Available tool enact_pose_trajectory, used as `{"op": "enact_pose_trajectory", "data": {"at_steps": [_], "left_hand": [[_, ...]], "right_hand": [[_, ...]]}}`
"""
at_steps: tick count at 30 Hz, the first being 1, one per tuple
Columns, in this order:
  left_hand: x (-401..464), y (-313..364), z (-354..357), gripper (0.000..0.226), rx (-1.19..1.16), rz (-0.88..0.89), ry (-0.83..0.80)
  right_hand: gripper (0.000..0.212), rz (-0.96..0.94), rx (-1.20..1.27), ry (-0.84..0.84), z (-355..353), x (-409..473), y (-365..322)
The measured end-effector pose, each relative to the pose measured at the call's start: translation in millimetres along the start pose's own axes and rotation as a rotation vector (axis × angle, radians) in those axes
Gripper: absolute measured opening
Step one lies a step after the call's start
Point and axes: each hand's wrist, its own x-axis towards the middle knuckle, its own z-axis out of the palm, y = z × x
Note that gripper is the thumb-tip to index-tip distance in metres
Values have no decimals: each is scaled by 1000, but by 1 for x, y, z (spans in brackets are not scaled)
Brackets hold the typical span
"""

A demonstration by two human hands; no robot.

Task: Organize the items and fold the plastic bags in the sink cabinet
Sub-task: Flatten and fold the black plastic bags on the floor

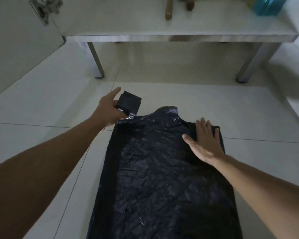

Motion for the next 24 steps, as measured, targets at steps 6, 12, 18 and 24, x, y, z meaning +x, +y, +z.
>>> {"op": "enact_pose_trajectory", "data": {"at_steps": [6, 12, 18, 24], "left_hand": [[-48, -35, 15, 60, 462, 247, 36], [-73, -67, 23, 13, 748, 283, 9], [-83, -74, 31, 49, 811, 250, -30], [-77, -58, 56, 83, 912, 383, -102]], "right_hand": [[69, -166, -135, 198, -10, -41, 6], [60, -150, -73, 127, -12, -64, 6], [33, -115, 10, 123, -11, -64, 7], [26, -151, -4, 163, -6, -63, 9]]}}
